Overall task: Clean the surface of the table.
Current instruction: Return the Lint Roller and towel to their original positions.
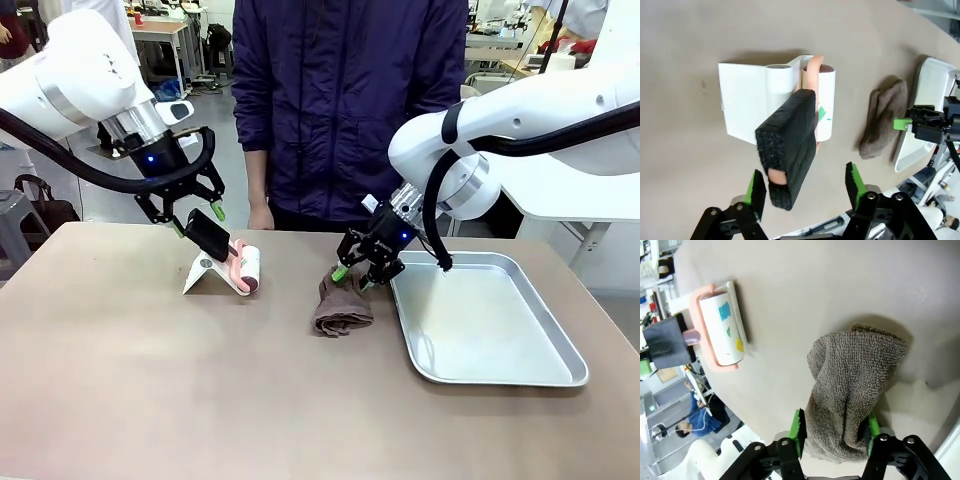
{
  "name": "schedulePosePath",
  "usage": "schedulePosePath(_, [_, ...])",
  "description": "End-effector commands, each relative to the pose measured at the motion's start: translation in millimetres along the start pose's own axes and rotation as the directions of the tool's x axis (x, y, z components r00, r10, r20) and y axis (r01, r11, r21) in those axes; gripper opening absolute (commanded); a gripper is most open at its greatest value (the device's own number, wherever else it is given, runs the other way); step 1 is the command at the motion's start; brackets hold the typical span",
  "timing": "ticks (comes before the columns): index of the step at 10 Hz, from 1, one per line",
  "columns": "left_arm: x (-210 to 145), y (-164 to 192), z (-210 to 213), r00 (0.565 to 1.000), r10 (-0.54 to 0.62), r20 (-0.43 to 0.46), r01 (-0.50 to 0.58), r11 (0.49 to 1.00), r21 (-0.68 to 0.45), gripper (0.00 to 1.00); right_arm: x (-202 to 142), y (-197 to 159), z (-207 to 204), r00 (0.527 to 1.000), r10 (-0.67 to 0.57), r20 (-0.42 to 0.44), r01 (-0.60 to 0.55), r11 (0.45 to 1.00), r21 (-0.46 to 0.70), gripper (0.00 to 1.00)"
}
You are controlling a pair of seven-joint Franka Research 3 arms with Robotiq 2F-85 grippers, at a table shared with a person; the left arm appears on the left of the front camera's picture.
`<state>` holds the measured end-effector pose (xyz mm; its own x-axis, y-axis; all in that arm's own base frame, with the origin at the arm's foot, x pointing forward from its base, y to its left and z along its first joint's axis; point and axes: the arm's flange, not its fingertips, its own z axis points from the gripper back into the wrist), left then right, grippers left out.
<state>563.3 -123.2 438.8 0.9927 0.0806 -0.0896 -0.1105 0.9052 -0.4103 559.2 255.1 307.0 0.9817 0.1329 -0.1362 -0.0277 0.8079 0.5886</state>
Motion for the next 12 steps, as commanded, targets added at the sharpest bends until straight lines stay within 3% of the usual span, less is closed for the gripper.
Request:
schedulePosePath(1, [-10.4,6.6,12.1,0.998,0.041,0.040,-0.040,0.999,-0.024,1.00,5.5,1.9,1.6,1.000,0.014,-0.010,-0.014,1.000,0.014,0.98])
schedulePosePath(5, [-35.0,32.1,45.4,0.997,0.040,0.073,-0.031,0.991,-0.129,1.00,3.6,1.8,6.8,1.000,0.009,0.002,-0.009,1.000,0.007,1.00])
schedulePosePath(8, [-72.3,67.3,76.9,0.995,-0.057,0.077,0.077,0.955,-0.287,1.00,-28.8,7.9,46.3,0.993,0.109,0.036,-0.111,0.992,0.057,1.00])
schedulePosePath(11, [-122.1,143.0,96.0,0.982,-0.105,0.158,0.176,0.819,-0.547,1.00,-91.6,-2.0,76.7,0.978,0.203,0.055,-0.210,0.942,0.260,1.00])
schedulePosePath(12, [-134.5,170.7,94.1,0.979,-0.079,0.188,0.181,0.765,-0.619,1.00,-119.0,-8.8,78.2,0.982,0.157,0.107,-0.185,0.913,0.362,1.00])
